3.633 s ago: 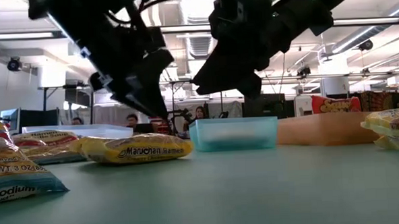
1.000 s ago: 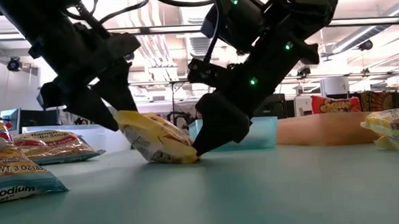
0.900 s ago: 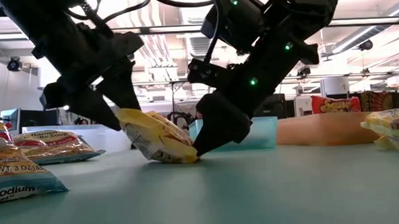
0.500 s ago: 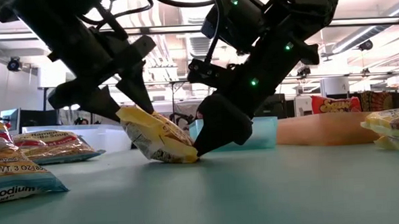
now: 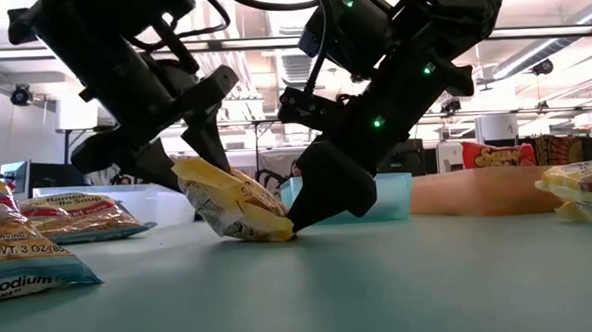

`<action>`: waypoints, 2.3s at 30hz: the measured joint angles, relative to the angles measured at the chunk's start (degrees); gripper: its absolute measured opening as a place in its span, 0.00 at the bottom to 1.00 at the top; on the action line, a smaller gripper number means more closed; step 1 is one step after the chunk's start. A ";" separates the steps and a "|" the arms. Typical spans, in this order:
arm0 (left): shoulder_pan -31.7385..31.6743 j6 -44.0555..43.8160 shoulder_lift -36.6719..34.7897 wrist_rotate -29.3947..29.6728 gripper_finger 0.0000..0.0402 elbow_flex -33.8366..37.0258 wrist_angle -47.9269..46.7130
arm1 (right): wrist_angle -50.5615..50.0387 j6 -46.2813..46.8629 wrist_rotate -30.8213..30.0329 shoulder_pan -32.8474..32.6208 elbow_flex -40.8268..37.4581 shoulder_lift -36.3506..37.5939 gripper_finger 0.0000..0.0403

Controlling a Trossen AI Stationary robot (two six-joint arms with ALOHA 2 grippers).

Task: Sort Maruchan noodles
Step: Put the yellow noodle pack into the white bin

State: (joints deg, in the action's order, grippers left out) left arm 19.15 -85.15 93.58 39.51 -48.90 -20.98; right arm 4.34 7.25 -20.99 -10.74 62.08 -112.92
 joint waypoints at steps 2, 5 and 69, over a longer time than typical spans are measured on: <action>-0.42 0.79 0.11 -0.90 0.59 0.01 0.75 | 0.00 -0.02 0.00 0.00 -0.02 0.00 0.23; -1.19 3.69 0.11 -3.29 0.59 0.61 4.30 | 0.02 -0.02 0.00 0.00 -0.02 0.00 0.23; -29.44 67.79 -25.39 -17.82 0.27 -0.90 -0.02 | -25.27 4.79 -0.15 0.00 -0.50 9.66 0.23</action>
State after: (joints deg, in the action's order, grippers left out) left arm -10.29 -17.36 68.19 21.68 -49.80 -21.00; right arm -20.93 12.03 -21.15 -10.74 61.58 -103.26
